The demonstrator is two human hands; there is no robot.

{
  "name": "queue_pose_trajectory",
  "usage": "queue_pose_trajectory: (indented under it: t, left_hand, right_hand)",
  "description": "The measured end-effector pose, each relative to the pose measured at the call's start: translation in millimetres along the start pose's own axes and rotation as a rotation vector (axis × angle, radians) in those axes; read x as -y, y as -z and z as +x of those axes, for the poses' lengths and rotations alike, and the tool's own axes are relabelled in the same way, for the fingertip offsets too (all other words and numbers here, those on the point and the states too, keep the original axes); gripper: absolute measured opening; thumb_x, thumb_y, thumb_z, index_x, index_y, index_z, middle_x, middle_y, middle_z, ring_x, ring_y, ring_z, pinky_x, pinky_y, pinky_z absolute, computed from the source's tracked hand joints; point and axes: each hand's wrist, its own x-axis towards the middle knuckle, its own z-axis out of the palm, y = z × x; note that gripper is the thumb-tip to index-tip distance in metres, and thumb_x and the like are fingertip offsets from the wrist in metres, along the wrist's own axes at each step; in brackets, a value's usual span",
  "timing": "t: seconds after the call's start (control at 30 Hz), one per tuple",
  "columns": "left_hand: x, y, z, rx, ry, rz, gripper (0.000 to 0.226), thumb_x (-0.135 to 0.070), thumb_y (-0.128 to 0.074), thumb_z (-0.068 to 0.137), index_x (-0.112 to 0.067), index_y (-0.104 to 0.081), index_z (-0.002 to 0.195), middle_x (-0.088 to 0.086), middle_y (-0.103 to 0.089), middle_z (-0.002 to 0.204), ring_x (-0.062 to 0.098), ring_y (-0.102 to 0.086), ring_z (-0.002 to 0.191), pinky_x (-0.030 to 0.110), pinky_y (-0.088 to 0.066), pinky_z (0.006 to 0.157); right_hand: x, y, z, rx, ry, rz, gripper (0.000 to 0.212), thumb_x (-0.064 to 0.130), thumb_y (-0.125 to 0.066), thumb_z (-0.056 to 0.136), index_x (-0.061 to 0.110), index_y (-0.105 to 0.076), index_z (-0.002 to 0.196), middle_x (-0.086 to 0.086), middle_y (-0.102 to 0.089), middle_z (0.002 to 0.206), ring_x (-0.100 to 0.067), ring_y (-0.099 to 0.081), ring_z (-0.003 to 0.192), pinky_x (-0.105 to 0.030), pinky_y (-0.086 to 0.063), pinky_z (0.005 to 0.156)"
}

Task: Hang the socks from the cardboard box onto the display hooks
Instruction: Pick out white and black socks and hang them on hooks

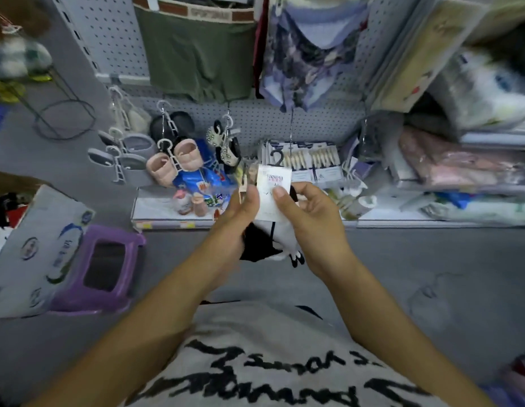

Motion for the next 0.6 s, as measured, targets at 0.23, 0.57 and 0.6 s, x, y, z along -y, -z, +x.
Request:
queue_pose_trajectory:
  t: [0.23,0.57,0.6]
  left_hand:
    - [-18.1,-6.8,33.9,-0.309,-0.102,0.155,0.105,-0.091,-0.066,0.058,-0.030,-0.052,0.142,-0.001,-0.059,0.144,0.021,-0.056,0.134,0.049,-0.042,0.115]
    - [-168.5,-12.6,117.0,-0.406,-0.378,0.259,0.031,-0.045,-0.050,0.104,-0.027,-0.069,0.120,-0.008,-0.078,0.106,0.013,-0.072,0.103,0.032,-0.055,0.088]
    - [-187.1,-12.8,126.1,-0.388,-0.409,0.279,0.027,-0.045,-0.050,0.104,-0.030,-0.070,0.113,-0.013,-0.078,0.100,0.007,-0.073,0.097,0.026,-0.055,0.081]
  right_hand:
    - [15.7,28.5,33.6,-0.022,-0.013,0.023,0.033,0.036,-0.076,0.088,0.014,-0.065,0.110,-0.025,-0.073,0.097,-0.036,-0.073,0.091,-0.054,-0.058,0.085]
    - [115.6,6.2,149.4,0.015,0.210,-0.036,0.012,0.027,-0.070,0.093,0.017,-0.064,0.099,0.004,-0.074,0.072,-0.018,-0.072,0.081,-0.037,-0.054,0.081]
    - [129.5,-0.2,162.9,0.010,0.231,-0.038,0.013,0.025,-0.070,0.093,0.016,-0.064,0.100,-0.002,-0.077,0.079,-0.022,-0.074,0.085,-0.038,-0.054,0.082]
